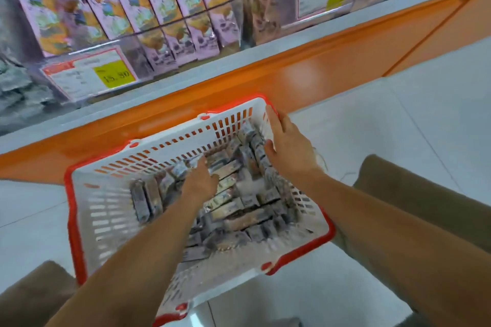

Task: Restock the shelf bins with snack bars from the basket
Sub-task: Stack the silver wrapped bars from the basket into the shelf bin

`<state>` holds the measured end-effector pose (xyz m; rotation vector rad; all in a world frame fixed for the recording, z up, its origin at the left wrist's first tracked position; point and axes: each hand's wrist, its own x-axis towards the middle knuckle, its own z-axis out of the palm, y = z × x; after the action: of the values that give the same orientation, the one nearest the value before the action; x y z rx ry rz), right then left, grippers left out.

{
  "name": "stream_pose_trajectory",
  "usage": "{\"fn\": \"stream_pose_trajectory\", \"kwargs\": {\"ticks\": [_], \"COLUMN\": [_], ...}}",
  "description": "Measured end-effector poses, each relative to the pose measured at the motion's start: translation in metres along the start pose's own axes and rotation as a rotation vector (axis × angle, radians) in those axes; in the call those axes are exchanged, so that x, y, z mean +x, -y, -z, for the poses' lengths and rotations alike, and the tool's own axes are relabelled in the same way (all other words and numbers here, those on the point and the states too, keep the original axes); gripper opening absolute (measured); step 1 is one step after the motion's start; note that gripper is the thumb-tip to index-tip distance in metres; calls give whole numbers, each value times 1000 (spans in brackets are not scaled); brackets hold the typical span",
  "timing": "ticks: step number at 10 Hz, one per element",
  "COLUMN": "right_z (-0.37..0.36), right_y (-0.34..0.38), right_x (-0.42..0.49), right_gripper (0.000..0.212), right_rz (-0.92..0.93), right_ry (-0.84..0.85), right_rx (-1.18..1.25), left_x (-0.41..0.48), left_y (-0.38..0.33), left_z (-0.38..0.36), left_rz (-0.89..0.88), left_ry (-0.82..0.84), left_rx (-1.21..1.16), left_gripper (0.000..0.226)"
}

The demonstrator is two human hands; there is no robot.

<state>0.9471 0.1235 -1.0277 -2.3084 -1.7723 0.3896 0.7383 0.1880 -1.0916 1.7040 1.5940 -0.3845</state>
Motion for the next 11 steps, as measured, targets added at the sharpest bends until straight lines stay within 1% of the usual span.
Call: {"fn": "stream_pose_trajectory", "kwargs": {"ticks": [1, 2, 3, 4, 5, 6, 7, 8, 9, 10, 11], "right_z": [-1, -4, -5, -6, -6, -6, -7, -7, -7, -5, 2], "right_y": [2, 2, 3, 4, 4, 5, 4, 3, 2, 2, 3], "right_x": [-1, -1, 0, 0, 0, -1, -1, -1, -1, -1, -1], "right_gripper": [72, 71, 70, 71, 71, 70, 71, 72, 75, 77, 81], "right_rz": [-8, -18, -26, -27, -28, -24, -18, -18, -12, -9, -20], "right_ry": [-10, -12, -19, -29, -37, -44, -42, -39, -39, -3, 66], "right_rx": [-31, -67, -93, -99, -107, -122, -122, -119, -111, -82, -80], "left_x": [25, 42, 47, 45, 45, 44, 37, 21, 13, -3, -42], "left_y": [0, 1, 1, 3, 9, 15, 20, 25, 37, 45, 40], "left_z": [-4, -8, -9, -11, -17, -21, -18, -11, -4, 13, 39], "left_rz": [104, 166, 179, 232, 263, 302, 361, 344, 342, 296, 270], "left_ry": [-60, -69, -56, -42, -28, -16, -34, -74, -88, -29, 27], "left_rx": [-97, -101, -94, -115, -155, -139, -112, -97, -217, -461, -667], "left_gripper": [62, 59, 56, 47, 45, 60, 64, 57, 73, 60, 28]}}
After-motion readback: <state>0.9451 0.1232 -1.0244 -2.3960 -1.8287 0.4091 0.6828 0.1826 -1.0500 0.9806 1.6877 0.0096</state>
